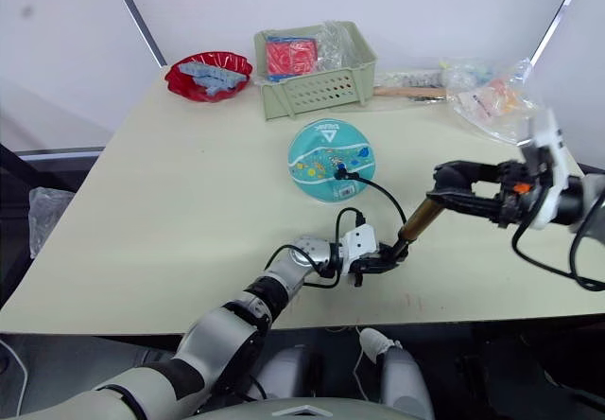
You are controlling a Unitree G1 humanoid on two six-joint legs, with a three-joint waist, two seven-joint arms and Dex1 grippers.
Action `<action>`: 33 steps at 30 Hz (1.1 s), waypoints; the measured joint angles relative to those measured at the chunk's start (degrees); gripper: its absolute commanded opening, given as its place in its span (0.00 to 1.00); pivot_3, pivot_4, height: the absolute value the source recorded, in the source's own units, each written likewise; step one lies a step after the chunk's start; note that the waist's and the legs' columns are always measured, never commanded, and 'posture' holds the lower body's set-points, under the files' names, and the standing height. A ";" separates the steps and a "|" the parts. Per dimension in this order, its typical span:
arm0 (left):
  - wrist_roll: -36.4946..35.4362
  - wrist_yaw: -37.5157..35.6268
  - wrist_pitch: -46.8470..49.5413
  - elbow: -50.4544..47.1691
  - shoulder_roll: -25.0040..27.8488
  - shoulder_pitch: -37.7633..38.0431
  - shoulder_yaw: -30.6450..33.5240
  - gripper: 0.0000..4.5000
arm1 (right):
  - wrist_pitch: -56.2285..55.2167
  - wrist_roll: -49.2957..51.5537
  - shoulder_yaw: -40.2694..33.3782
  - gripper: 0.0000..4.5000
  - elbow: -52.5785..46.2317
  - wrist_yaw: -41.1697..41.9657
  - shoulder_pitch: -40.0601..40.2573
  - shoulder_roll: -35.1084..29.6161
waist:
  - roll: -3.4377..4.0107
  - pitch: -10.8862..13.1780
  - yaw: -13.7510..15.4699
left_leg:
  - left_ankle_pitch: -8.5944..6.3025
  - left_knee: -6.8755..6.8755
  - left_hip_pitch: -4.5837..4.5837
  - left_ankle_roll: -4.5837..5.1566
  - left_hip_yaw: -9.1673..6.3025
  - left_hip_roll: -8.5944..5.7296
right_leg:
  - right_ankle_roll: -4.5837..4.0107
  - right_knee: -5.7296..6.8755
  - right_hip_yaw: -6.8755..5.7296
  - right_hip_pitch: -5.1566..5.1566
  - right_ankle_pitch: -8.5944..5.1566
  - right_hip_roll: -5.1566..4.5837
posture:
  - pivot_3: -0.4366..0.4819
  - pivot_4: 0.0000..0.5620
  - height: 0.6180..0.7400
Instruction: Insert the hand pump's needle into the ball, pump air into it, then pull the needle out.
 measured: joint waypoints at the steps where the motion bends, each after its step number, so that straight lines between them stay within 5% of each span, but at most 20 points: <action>1: 0.03 0.01 0.00 0.00 -0.06 0.11 0.00 0.25 | -0.67 -1.21 0.90 0.46 0.15 -0.12 0.38 0.33 | 0.00 -0.01 0.02 | 0.00 0.00 -0.02 0.00 0.02 -0.01 | 0.00 0.00 0.00 -0.02 0.00 -0.04 | 0.48 0.27 0.98; 16: 0.39 0.03 0.03 0.38 -0.29 -0.32 0.02 0.25 | -9.59 -10.50 7.91 0.46 2.91 -1.86 2.59 8.43 | 0.23 -0.28 0.02 | -0.03 -0.03 -0.16 0.02 -0.64 -0.01 | -0.06 -0.30 -0.73 0.18 0.01 -0.21 | 0.48 0.27 0.98; 33: -0.55 -1.22 -0.26 0.34 -1.15 -0.78 0.29 0.25 | 6.02 2.44 -0.87 0.46 4.53 -0.81 -9.06 -2.33 | 1.43 0.56 0.17 | 0.00 0.06 -0.90 0.01 -1.26 -0.12 | -0.10 -0.79 -1.42 0.15 0.12 -0.38 | 0.48 0.27 0.98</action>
